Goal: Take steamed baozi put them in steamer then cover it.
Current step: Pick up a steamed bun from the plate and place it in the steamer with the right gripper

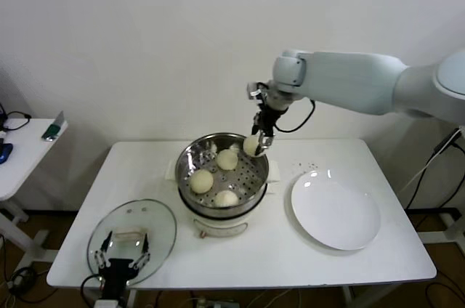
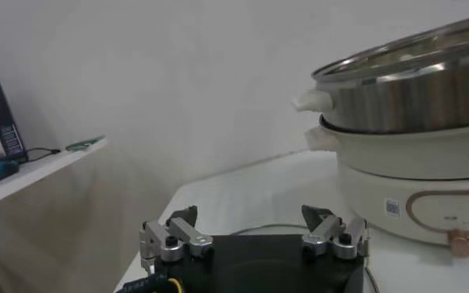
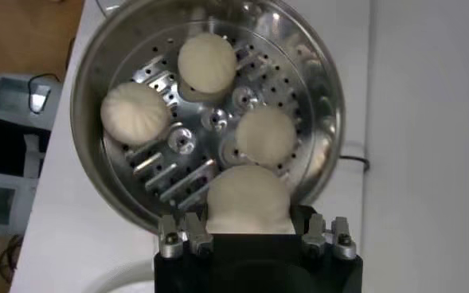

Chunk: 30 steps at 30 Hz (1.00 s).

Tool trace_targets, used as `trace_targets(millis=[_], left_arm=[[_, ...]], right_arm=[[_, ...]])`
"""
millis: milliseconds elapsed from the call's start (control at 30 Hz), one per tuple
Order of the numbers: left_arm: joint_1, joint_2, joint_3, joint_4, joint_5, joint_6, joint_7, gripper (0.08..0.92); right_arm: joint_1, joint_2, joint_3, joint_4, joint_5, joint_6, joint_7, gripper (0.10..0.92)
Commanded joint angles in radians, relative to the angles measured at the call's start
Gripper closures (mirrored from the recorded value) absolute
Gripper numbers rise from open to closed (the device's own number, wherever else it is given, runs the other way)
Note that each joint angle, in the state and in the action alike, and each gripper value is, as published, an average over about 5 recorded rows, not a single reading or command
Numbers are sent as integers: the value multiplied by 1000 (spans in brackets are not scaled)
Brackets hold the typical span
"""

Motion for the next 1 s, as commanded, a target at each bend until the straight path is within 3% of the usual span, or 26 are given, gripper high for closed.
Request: trace_targets(millis=[33, 767, 1000], left_arm=[[-7, 3, 0, 7, -2, 0, 0, 177], [-41, 9, -9, 40, -4, 10, 1, 177], [-51, 12, -11, 47, -4, 13, 1, 177]], right_arm=[[-38, 100, -48, -13, 68, -17, 30, 347], [-148, 94, -54, -61, -19, -11, 26, 341], [-129, 79, -40, -51, -31, -13, 18, 237]])
